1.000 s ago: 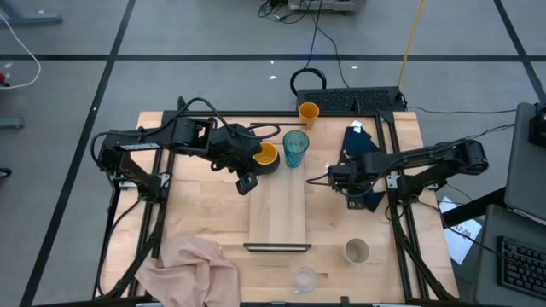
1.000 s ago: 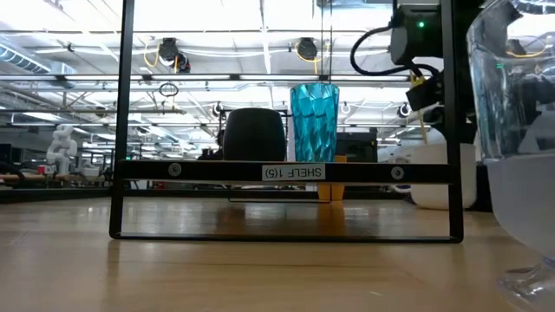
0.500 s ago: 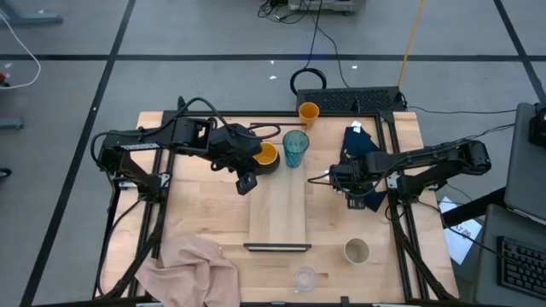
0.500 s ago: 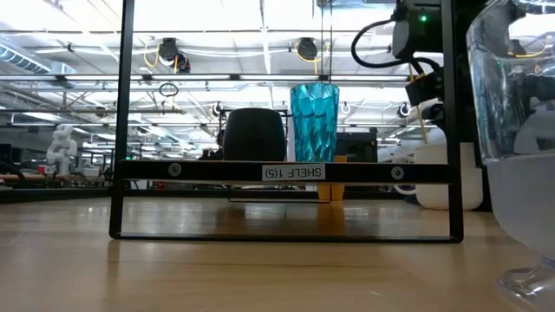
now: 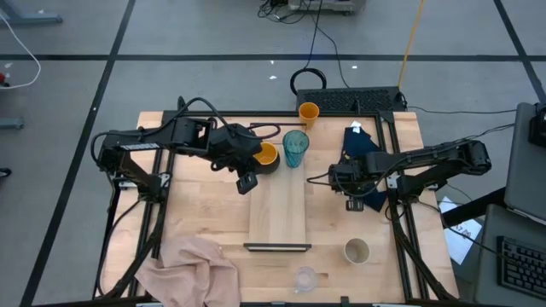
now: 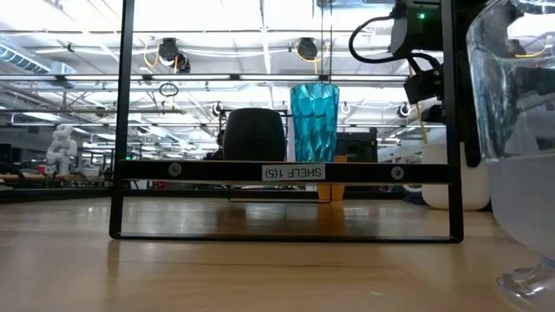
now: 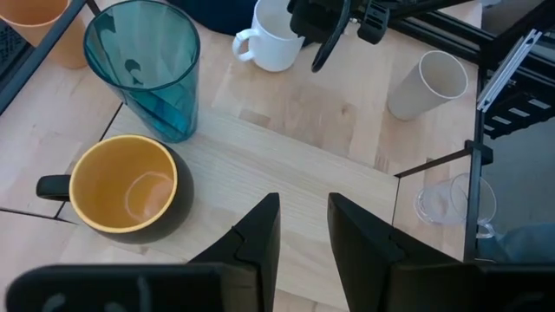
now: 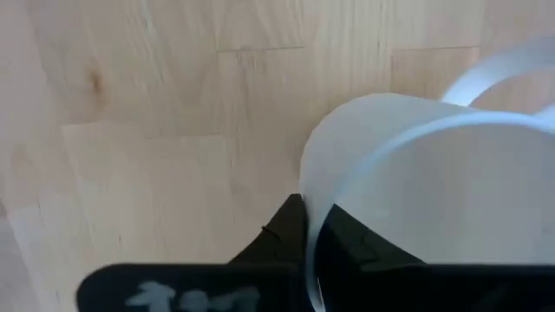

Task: Stack small to large cups/mugs on shelf
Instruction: Put the white mug on the shelf

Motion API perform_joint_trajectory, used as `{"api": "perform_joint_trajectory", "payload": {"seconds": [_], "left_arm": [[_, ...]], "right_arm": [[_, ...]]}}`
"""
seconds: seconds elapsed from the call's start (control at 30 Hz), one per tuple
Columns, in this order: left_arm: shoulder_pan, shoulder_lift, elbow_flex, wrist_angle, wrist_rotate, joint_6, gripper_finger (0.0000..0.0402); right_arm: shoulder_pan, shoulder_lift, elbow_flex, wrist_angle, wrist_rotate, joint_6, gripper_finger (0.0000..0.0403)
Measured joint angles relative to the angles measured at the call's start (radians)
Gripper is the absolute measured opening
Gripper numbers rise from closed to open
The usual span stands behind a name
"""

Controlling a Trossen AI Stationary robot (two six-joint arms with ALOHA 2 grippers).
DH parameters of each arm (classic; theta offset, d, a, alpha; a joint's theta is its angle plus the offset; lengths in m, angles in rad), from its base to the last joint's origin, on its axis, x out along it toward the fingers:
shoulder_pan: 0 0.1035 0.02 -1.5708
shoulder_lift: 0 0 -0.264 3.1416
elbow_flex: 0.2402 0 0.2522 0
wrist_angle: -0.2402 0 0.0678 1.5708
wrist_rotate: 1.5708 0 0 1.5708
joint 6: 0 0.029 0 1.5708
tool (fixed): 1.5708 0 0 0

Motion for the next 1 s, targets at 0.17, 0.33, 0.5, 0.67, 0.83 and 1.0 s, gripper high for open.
{"api": "perform_joint_trajectory", "payload": {"seconds": [0.17,0.33,0.5,0.67,0.83,1.0], "left_arm": [[0.0,0.0,0.0,0.0,0.0,0.0,0.0099],[0.0,0.0,0.0,0.0,-0.004,0.006,0.0099],[0.0,0.0,0.0,0.0,-0.026,0.019,0.0099],[0.0,0.0,0.0,-0.008,-0.026,0.02,0.0099],[0.0,0.0,0.0,-0.088,-0.026,0.034,0.0099],[0.0,0.0,0.0,-0.147,-0.038,0.039,0.0099]], "right_arm": [[0.002,-0.028,0.007,-0.018,-0.003,0.018,0.0003],[0.002,-0.072,0.072,-0.078,-0.003,0.041,0.0002],[0.015,-0.101,0.193,-0.164,-0.003,0.067,0.0001],[0.045,-0.096,0.339,-0.209,-0.029,0.116,0.0001],[0.064,-0.041,0.463,-0.21,-0.131,0.201,0.0001],[0.106,0.063,0.564,-0.211,-0.157,0.225,0.0001]]}}
